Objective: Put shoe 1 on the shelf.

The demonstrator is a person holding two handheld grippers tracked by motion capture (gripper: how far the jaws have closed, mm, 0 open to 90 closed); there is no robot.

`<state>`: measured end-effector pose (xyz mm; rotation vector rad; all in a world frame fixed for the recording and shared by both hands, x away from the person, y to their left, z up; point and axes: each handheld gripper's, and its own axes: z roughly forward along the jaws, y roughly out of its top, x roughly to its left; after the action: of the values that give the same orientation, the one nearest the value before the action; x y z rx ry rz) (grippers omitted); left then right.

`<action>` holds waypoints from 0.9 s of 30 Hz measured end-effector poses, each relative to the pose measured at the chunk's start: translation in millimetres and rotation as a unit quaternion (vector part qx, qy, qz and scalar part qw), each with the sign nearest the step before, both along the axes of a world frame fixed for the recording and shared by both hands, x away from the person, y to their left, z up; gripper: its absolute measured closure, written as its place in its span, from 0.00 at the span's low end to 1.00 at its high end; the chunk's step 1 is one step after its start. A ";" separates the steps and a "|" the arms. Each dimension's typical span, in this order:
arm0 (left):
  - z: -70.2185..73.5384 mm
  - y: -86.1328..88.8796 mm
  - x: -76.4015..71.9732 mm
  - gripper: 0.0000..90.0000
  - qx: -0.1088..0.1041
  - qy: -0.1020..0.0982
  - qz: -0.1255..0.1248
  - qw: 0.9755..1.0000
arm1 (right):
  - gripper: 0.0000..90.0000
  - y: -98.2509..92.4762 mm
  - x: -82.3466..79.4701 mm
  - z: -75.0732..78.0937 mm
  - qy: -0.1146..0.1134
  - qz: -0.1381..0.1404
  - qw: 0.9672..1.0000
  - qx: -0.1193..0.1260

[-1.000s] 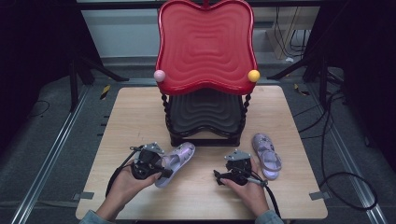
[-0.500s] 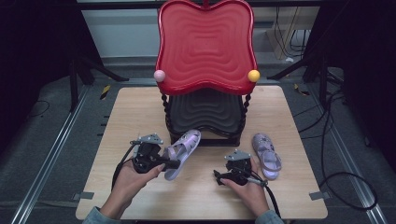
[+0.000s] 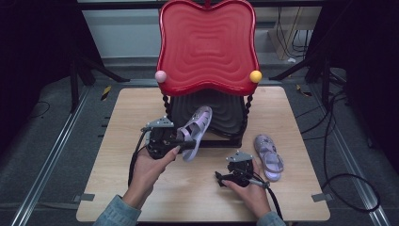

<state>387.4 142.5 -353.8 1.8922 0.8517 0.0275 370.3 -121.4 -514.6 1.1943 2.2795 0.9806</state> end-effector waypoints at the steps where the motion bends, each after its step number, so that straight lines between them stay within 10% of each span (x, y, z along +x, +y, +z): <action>1: -0.6 -4.1 4.1 0.96 -0.008 -0.006 0.008 1.000 | 0.05 0.0 0.0 0.0 0.000 0.000 1.000 -0.001; 16: -13.0 -27.3 15.5 0.96 -0.057 -0.045 0.063 0.995 | 0.05 -0.2 0.2 -0.1 -0.001 0.002 1.000 0.000; 27: -23.2 -42.1 42.4 0.96 -0.066 -0.100 0.140 0.983 | 0.05 -0.4 0.1 0.0 0.001 0.003 1.000 0.000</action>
<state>429.8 100.4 -377.0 1.6039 0.9504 0.3207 370.5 -121.7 -514.5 1.1894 2.2852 0.9817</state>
